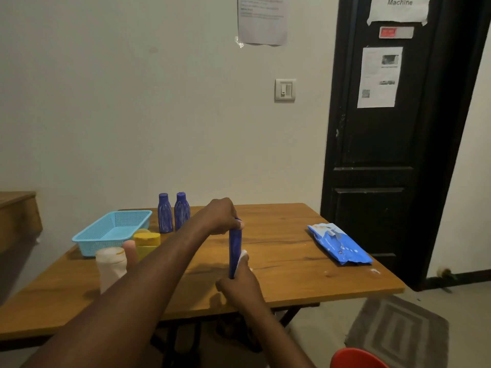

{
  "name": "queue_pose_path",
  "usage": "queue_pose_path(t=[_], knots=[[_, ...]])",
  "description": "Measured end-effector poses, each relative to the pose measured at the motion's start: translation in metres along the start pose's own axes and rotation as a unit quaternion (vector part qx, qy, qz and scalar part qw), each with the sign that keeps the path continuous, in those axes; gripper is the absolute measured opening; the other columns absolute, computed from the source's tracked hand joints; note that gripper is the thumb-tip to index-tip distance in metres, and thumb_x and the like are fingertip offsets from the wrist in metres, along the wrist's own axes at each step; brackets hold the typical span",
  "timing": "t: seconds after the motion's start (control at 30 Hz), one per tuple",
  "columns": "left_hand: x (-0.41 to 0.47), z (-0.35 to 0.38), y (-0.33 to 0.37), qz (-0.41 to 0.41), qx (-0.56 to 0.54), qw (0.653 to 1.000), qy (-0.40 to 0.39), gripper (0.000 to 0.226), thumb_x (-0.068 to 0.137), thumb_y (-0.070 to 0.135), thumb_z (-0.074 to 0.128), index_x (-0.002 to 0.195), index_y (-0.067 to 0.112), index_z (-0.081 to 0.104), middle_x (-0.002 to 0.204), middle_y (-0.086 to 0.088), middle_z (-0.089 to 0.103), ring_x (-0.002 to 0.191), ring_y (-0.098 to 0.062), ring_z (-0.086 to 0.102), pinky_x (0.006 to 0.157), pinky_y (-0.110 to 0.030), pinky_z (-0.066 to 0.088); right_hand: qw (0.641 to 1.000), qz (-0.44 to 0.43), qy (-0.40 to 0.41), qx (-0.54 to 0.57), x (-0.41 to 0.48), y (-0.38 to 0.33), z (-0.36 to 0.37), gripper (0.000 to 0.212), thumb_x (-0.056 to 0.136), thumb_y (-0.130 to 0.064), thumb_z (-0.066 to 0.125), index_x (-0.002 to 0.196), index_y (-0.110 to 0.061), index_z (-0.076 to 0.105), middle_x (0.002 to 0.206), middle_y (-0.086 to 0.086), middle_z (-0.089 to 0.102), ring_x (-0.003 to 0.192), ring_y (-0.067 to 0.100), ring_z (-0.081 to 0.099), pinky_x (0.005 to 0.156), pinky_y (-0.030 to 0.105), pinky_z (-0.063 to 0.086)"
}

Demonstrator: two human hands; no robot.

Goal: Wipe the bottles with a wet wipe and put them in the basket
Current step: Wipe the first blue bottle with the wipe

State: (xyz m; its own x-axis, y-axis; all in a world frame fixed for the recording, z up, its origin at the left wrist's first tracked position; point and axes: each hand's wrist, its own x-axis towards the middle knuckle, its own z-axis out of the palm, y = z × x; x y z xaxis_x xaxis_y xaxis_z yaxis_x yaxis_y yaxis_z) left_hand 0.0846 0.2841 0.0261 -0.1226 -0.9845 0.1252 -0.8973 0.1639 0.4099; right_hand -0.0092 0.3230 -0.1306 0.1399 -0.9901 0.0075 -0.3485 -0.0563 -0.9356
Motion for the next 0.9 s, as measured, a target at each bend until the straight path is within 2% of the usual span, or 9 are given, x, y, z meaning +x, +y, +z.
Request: queue_pose_path(t=[0.07,0.13,0.2,0.3,0.37,0.43,0.53,0.73,0.9], knots=[[0.001,0.000,0.000,0.001,0.002,1.000,-0.003,0.025,0.095,0.025,0.071,0.107,0.004,0.077,0.102,-0.011,0.077,0.092,-0.026,0.073,0.079,-0.033,0.058,1.000,-0.005,-0.016,0.005,0.011,-0.002,-0.013,0.101,0.079,-0.028,0.070,0.160,-0.029,0.010,0.141,0.004,0.052,0.120,0.019,0.059,0.091,0.038,0.059],[0.002,0.000,0.000,0.007,0.007,1.000,-0.006,0.025,0.096,0.025,0.070,0.108,0.005,0.077,0.103,-0.010,0.076,0.093,-0.025,0.072,0.082,-0.034,0.058,1.000,-0.028,-0.009,-0.008,0.017,-0.002,-0.024,0.064,0.084,-0.023,0.071,0.141,-0.021,0.044,0.118,-0.001,0.063,0.104,0.013,0.064,0.092,0.039,0.059],[0.003,0.000,-0.002,0.013,0.008,1.000,-0.015,0.024,0.097,0.023,0.068,0.112,0.005,0.076,0.107,-0.009,0.076,0.095,-0.024,0.071,0.084,-0.035,0.058,0.999,-0.052,0.006,0.006,0.017,0.003,-0.029,0.042,0.085,-0.018,0.071,0.123,-0.025,0.055,0.108,-0.004,0.066,0.097,0.012,0.066,0.088,0.035,0.059],[0.002,-0.005,-0.006,0.031,0.007,0.999,-0.032,0.023,0.097,0.020,0.067,0.115,0.006,0.074,0.117,-0.009,0.073,0.100,-0.024,0.069,0.093,-0.041,0.058,0.995,-0.071,0.031,0.058,0.014,0.011,-0.032,0.044,0.086,-0.011,0.069,0.125,-0.026,0.056,0.113,-0.007,0.066,0.103,0.010,0.065,0.082,0.029,0.057],[0.000,-0.007,-0.009,0.041,0.009,0.998,-0.046,0.027,0.098,0.016,0.065,0.122,0.005,0.071,0.129,-0.010,0.069,0.111,-0.025,0.066,0.100,-0.043,0.054,0.993,-0.072,0.049,0.080,0.014,0.014,-0.031,0.043,0.088,-0.009,0.065,0.126,-0.026,0.057,0.115,-0.008,0.067,0.106,0.011,0.065,0.084,0.031,0.058],[-0.002,-0.009,-0.010,0.048,0.009,0.998,-0.051,0.037,0.099,0.012,0.063,0.136,0.007,0.064,0.141,-0.005,0.062,0.126,-0.023,0.058,0.105,-0.038,0.046,0.991,-0.078,0.066,0.089,0.013,0.015,-0.032,0.031,0.094,-0.011,0.060,0.120,-0.027,0.061,0.108,-0.008,0.069,0.099,0.010,0.067,0.082,0.031,0.058],[-0.003,-0.007,-0.014,0.061,-0.008,0.997,-0.045,0.045,0.098,0.009,0.063,0.143,0.011,0.058,0.148,-0.002,0.057,0.135,-0.020,0.052,0.112,-0.040,0.042,0.988,-0.091,0.072,0.098,0.012,0.015,-0.033,0.022,0.096,-0.011,0.053,0.106,-0.027,0.065,0.096,-0.005,0.071,0.089,0.014,0.067,0.075,0.030,0.055],[-0.005,0.001,-0.013,0.076,0.008,0.996,-0.036,0.047,0.100,0.005,0.054,0.147,0.014,0.054,0.152,-0.001,0.053,0.142,-0.020,0.046,0.113,-0.037,0.038,0.985,-0.107,0.083,0.107,0.016,0.019,-0.034,0.017,0.098,-0.015,0.053,0.102,-0.024,0.067,0.093,-0.003,0.070,0.087,0.014,0.067,0.074,0.031,0.055],[-0.006,0.007,-0.011,0.070,0.001,0.998,0.005,0.047,0.098,0.007,0.056,0.144,0.015,0.058,0.151,-0.002,0.055,0.142,-0.022,0.046,0.109,-0.036,0.039,0.983,-0.113,0.095,0.105,0.019,0.024,-0.031,0.027,0.097,-0.019,0.061,0.121,-0.030,0.067,0.111,-0.014,0.071,0.105,0.005,0.066,0.089,0.031,0.059]])
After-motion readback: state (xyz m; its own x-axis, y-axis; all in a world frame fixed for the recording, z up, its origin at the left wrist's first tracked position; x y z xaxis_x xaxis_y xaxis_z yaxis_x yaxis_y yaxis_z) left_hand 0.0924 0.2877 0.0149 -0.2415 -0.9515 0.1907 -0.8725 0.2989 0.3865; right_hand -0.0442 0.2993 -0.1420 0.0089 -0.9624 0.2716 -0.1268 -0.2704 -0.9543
